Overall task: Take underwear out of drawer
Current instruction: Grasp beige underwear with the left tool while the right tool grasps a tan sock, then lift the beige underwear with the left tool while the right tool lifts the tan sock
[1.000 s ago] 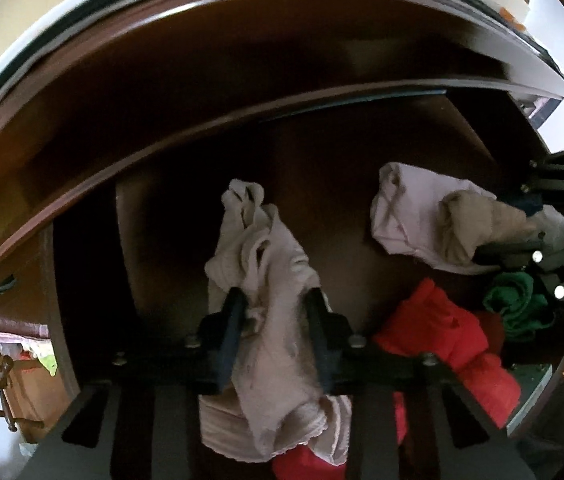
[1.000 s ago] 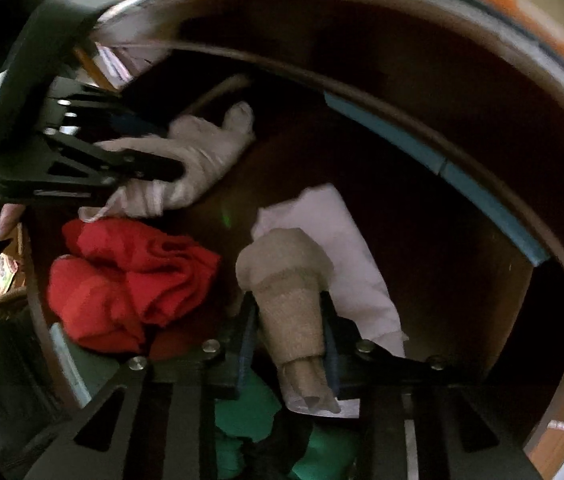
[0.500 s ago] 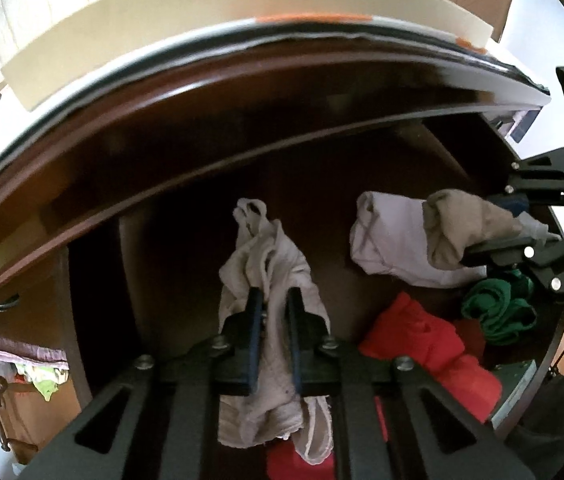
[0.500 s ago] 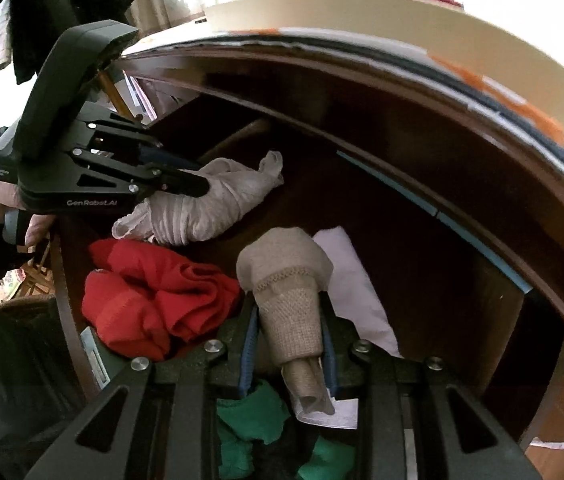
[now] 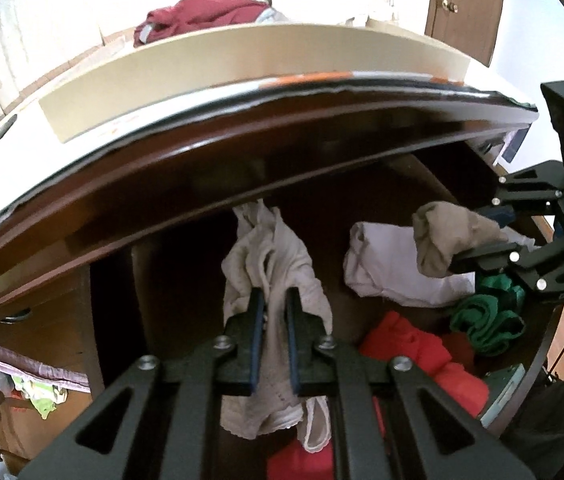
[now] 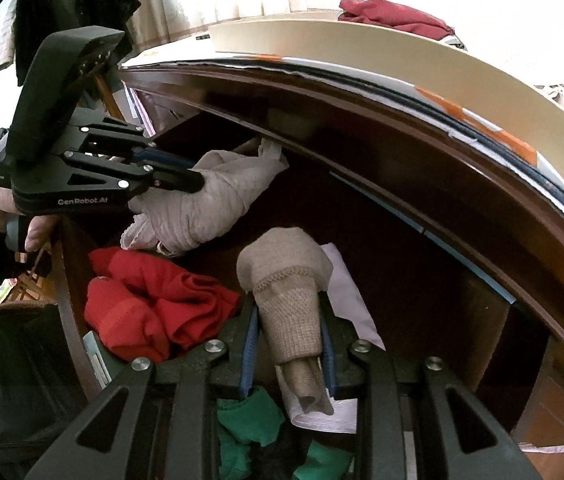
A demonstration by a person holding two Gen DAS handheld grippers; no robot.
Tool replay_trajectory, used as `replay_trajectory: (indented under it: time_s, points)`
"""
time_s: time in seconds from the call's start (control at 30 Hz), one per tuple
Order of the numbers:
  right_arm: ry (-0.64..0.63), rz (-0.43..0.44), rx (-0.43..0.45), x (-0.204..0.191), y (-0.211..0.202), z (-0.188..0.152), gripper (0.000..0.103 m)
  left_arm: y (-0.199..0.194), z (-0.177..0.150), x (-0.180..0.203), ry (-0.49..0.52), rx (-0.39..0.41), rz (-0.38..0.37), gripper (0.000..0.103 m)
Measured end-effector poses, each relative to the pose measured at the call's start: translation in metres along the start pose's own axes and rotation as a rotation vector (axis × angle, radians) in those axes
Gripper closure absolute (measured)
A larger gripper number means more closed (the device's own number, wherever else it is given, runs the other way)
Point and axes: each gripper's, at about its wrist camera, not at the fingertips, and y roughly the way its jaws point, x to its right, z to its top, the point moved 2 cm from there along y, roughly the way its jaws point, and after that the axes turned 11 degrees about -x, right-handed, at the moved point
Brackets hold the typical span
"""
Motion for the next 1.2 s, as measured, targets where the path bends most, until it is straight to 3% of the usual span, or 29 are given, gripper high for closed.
replay_trajectory:
  time_s: [1.2]
  points:
    - [0.063, 0.047, 0.132, 0.010, -0.041, -0.027, 0.075, -0.037, -0.017, -0.004, -0.009, 0.219, 0.015, 0.096]
